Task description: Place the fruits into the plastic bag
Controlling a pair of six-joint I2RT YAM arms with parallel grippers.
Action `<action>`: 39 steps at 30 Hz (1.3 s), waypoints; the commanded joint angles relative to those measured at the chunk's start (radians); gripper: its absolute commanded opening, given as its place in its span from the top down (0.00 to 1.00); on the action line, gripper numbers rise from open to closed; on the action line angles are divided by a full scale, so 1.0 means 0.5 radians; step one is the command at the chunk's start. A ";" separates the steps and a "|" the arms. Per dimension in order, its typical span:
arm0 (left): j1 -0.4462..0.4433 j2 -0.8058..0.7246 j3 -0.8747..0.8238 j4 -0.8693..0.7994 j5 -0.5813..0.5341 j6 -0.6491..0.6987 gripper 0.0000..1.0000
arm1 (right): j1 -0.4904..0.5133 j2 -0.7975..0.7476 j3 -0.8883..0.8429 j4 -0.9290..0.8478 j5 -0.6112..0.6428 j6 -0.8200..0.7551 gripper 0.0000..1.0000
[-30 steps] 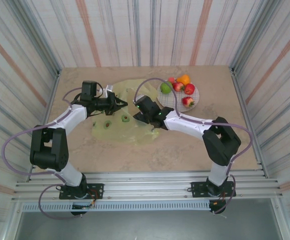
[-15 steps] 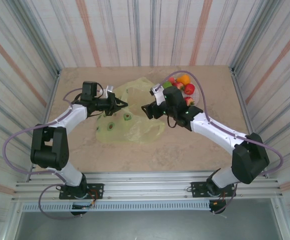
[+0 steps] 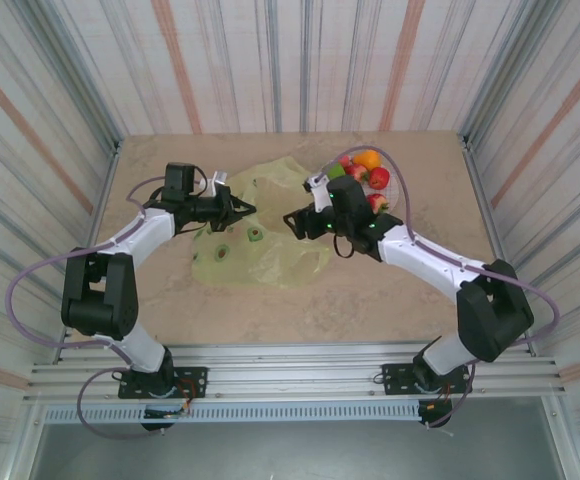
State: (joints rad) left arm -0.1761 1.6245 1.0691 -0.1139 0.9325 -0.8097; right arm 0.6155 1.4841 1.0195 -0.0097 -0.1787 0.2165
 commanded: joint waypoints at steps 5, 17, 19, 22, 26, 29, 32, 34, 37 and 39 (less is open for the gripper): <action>0.022 0.007 0.019 0.014 0.036 0.000 1.00 | -0.291 -0.308 -0.117 -0.066 0.198 0.129 0.17; 0.024 -0.012 0.016 0.024 0.043 -0.010 1.00 | -0.855 0.116 0.215 -0.704 0.372 -0.390 0.06; 0.024 -0.015 0.015 0.022 0.043 -0.007 1.00 | -0.912 0.235 0.291 -0.745 0.325 -0.408 0.05; 0.025 -0.015 0.015 0.022 0.045 -0.008 1.00 | -0.947 0.431 0.446 -0.832 0.302 -0.459 0.04; 0.024 -0.021 0.015 0.027 0.051 -0.011 1.00 | -0.947 0.697 0.690 -1.009 0.335 -0.550 0.04; 0.024 -0.028 0.016 0.025 0.052 -0.012 1.00 | -0.951 0.858 0.828 -1.094 0.364 -0.612 0.05; 0.024 -0.025 0.016 0.028 0.051 -0.017 1.00 | -0.951 0.993 0.954 -1.175 0.397 -0.664 0.06; 0.028 -0.022 0.013 0.030 0.055 -0.019 1.00 | -0.949 1.061 1.025 -1.209 0.375 -0.694 0.07; 0.027 -0.018 0.015 0.033 0.062 -0.019 1.00 | -0.943 1.154 1.112 -1.242 0.352 -0.741 0.09; 0.028 -0.016 0.012 0.033 0.060 -0.022 1.00 | -0.942 1.215 1.170 -1.277 0.356 -0.769 0.11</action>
State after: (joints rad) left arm -0.1692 1.6245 1.0691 -0.1062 0.9360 -0.8131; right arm 0.1398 2.0560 1.5555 -0.5823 0.0025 -0.1173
